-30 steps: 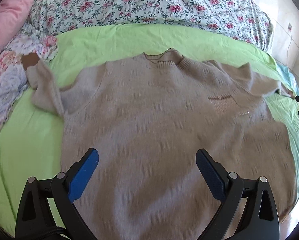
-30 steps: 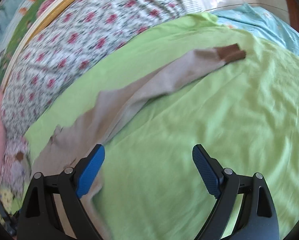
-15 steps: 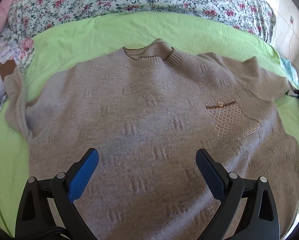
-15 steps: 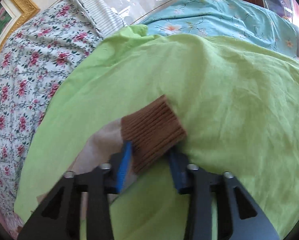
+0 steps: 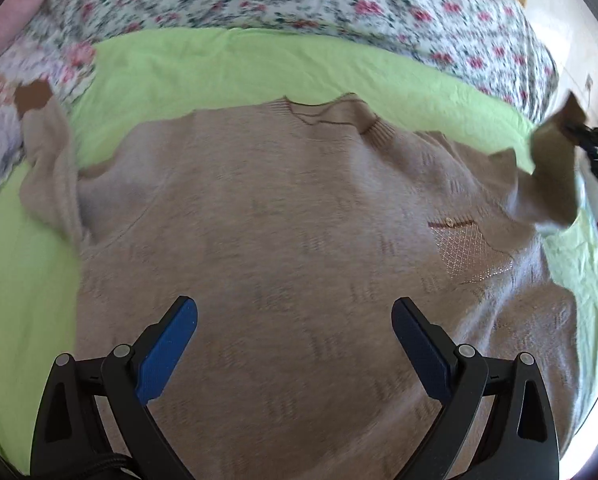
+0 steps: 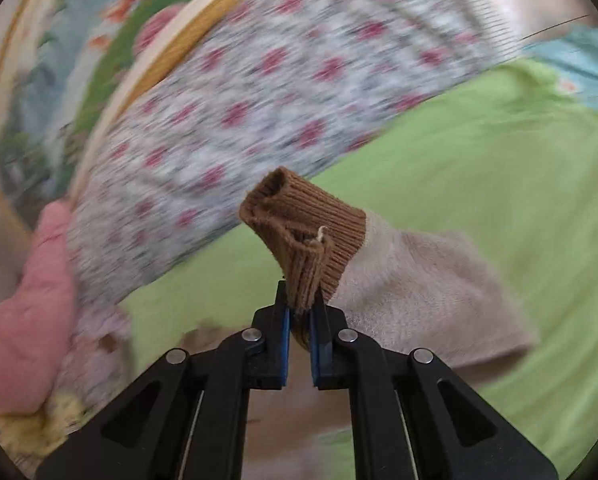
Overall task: Fold small clothes
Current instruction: 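Carry the cuff with the right gripper across the sweater body and release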
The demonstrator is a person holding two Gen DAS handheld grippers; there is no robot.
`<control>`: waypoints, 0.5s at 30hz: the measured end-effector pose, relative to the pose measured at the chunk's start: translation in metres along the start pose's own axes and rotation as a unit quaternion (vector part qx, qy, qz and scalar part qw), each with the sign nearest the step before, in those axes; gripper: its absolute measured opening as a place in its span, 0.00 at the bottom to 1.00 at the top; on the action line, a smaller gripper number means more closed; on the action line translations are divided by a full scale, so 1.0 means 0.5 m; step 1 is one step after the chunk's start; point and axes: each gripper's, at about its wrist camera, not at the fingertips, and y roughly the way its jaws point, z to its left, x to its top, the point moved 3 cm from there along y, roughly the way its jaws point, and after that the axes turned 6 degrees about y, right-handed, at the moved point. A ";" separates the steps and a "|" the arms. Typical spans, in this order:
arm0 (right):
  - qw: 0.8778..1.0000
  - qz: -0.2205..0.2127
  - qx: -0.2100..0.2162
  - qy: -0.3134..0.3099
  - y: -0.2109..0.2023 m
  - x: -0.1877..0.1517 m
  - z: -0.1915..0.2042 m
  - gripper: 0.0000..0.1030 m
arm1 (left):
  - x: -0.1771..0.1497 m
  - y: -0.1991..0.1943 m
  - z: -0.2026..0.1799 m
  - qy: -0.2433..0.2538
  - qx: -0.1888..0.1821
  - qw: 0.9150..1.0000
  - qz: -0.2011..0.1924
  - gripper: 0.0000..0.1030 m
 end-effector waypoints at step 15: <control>0.963 0.253 0.092 -0.021 0.426 -0.422 0.327 0.12 | -0.011 -0.058 0.159 -0.057 -0.031 0.997 -0.039 0.95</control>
